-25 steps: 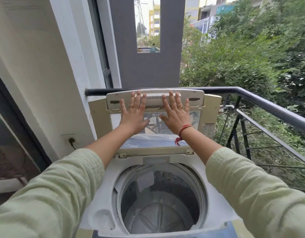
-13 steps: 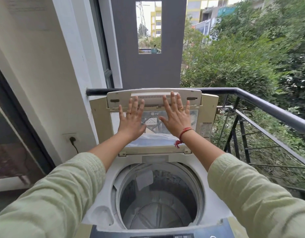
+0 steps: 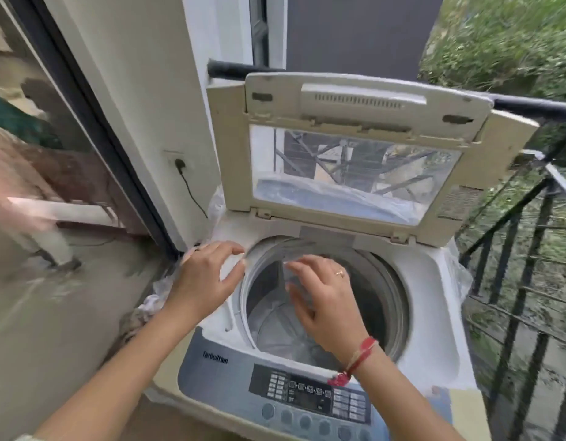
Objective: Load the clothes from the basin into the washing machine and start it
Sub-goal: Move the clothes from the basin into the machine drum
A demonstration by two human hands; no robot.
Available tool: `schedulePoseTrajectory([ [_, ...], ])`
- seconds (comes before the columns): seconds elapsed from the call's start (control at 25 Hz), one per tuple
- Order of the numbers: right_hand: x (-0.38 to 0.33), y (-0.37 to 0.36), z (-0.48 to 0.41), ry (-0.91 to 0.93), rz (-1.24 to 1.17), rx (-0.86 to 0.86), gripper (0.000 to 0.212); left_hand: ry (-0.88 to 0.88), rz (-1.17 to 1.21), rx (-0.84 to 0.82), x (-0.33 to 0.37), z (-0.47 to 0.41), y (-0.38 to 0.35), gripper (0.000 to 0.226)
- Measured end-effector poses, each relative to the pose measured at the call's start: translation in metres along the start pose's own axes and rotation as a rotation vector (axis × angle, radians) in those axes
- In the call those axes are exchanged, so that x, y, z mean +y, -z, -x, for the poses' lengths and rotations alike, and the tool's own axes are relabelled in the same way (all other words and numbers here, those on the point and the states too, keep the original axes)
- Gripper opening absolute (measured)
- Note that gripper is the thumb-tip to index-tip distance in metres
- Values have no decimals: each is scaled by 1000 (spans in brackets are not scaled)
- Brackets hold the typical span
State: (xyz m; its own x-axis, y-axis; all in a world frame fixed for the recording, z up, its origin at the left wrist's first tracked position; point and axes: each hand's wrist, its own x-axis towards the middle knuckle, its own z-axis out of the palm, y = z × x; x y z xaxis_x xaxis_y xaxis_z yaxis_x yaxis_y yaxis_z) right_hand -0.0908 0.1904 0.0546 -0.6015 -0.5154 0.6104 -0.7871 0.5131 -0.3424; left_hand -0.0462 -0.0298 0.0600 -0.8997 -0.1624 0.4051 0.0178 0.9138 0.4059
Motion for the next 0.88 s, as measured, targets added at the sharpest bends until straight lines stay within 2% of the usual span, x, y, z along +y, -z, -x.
schedulePoseTrajectory([
  [0.16,-17,-46,16,48,-4,-257,46,132,-170,-95,-38,66,0,36],
  [0.28,-40,-71,16,-6,-70,-324,48,224,-220,-120,-58,107,13,36],
  [0.56,-104,-128,-5,58,-83,-479,43,385,-180,-177,-132,146,46,39],
  [0.76,-177,-206,-37,-37,-76,-528,42,434,-94,-307,-252,163,60,39],
  [0.88,-218,-276,-51,-76,-60,-635,45,456,-96,-444,-341,163,58,51],
])
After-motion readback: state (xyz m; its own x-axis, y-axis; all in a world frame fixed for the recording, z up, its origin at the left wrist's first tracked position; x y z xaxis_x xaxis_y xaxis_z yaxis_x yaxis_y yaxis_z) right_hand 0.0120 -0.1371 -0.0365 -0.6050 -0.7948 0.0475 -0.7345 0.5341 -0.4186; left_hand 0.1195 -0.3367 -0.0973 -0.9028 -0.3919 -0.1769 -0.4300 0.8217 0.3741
